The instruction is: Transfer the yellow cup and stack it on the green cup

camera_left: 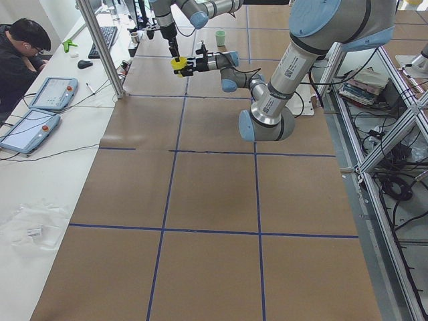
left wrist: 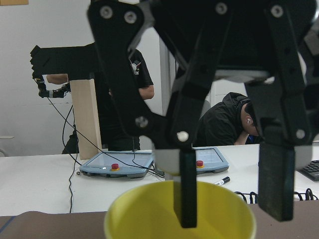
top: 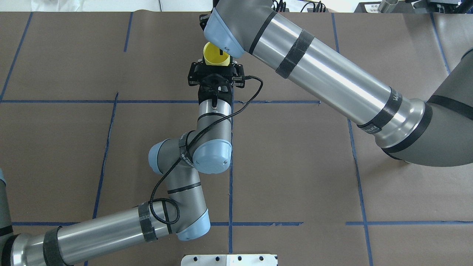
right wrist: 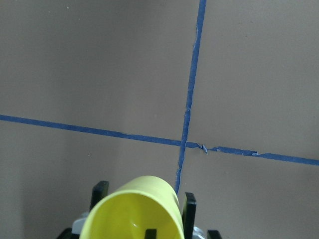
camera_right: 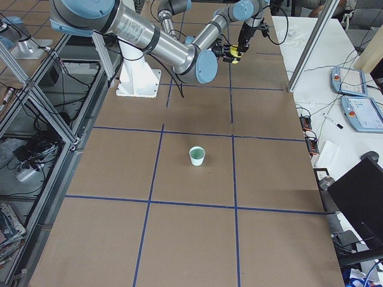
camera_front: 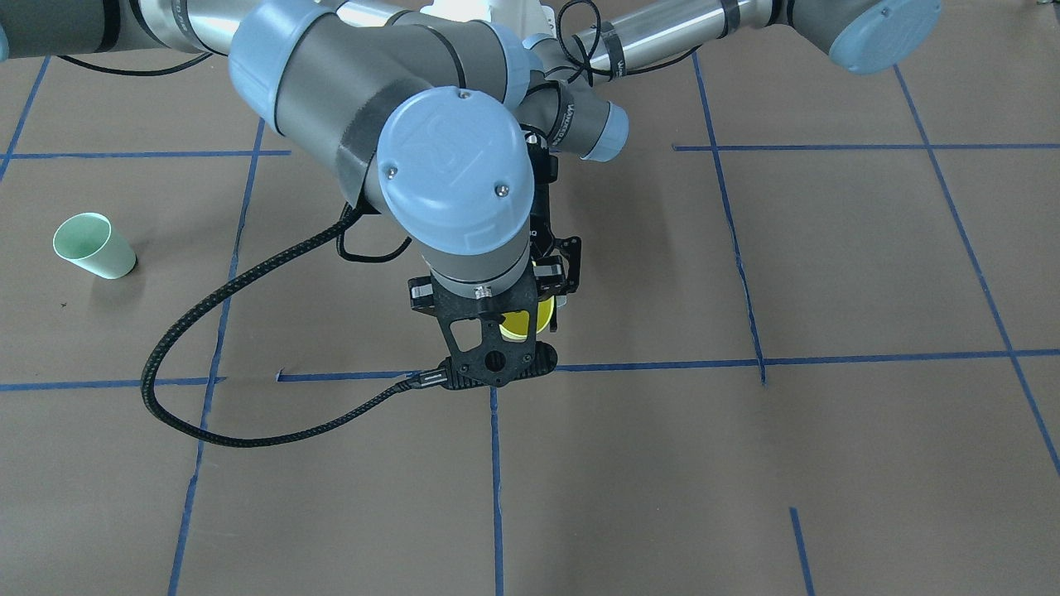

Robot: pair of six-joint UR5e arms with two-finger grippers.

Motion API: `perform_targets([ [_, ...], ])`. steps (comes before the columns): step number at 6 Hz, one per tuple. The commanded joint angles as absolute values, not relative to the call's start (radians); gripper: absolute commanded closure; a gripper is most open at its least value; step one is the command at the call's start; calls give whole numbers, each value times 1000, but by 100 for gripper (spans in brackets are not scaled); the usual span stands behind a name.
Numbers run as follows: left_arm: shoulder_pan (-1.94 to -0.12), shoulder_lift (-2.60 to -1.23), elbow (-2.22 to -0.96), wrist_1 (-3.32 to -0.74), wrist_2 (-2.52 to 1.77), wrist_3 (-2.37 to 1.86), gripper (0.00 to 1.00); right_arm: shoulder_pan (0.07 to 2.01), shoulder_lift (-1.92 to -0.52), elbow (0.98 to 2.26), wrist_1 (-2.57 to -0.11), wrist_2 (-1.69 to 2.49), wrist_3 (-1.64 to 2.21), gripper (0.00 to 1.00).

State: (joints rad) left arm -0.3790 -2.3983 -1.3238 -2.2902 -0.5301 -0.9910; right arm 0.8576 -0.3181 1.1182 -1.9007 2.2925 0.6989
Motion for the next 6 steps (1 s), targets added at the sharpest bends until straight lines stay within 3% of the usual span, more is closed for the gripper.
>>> perform_targets([
  [1, -379, -2398, -1324, -2292, -531, -991, 56, 857, -321, 1118, -1901, 2295, 695, 61],
  [2, -379, -2396, -1324, -2302, -531, -991, 56, 857, -321, 1118, -1901, 2295, 695, 62],
  [3, -379, -2396, -1324, -2303, -531, -989, 56, 857, -319, 1118, -1901, 2298, 695, 74],
  [4, -379, -2396, -1324, -2303, -531, -991, 56, 859, -319, 1118, -1901, 2299, 696, 97],
  [5, -379, -2396, -1322, -2303, -531, -989, 52, 859, -316, 1120, -1901, 2299, 698, 100],
  [6, -379, -2396, -1322, -2303, -532, -982, 20, 859, -313, 1120, -1902, 2298, 709, 100],
])
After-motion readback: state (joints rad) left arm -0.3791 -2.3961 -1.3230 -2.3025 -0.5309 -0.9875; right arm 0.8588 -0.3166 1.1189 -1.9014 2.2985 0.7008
